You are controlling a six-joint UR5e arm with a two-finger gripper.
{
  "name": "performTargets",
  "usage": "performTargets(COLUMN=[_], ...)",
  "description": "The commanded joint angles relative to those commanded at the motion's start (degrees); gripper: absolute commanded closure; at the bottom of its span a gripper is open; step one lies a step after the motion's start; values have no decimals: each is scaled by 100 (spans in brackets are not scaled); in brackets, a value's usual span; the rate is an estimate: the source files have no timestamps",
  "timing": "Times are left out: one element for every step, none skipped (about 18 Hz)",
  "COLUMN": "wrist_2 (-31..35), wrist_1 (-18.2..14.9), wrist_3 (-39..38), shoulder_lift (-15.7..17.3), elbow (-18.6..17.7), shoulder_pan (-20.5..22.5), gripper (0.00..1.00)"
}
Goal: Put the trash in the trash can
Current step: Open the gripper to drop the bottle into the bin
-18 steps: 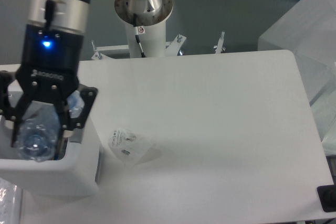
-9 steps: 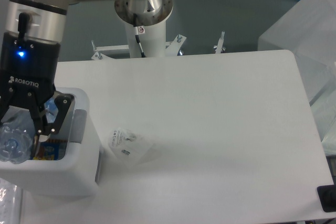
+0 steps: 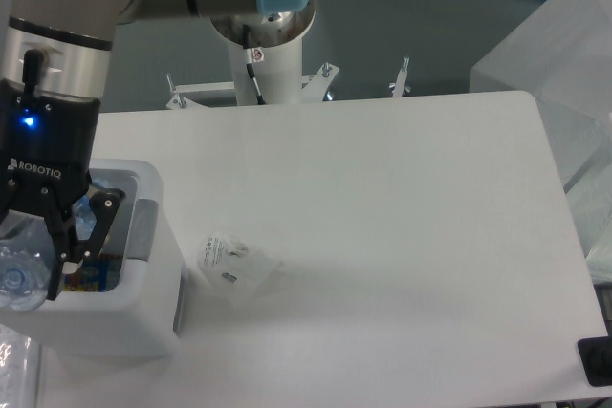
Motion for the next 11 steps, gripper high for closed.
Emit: performTargets(wrist_2=[0,0,0,9,9,9,9,17,18,18,18], wrist_1=[0,0,0,0,0,0,0,0,0,0,0], wrist_3=[0,0,0,0,0,0,0,0,0,0,0], shoulder_lift=[0,-9,-9,-9,-35,-44,-53,-53,-70,-105,-105], elbow=[0,0,-9,-9,9,17,0,-17,-18,-9,-9], shoulder_pan=[0,0,0,0,0,0,0,0,0,0,0], gripper=[36,36,34,30,28,28,28,28,28,28,28])
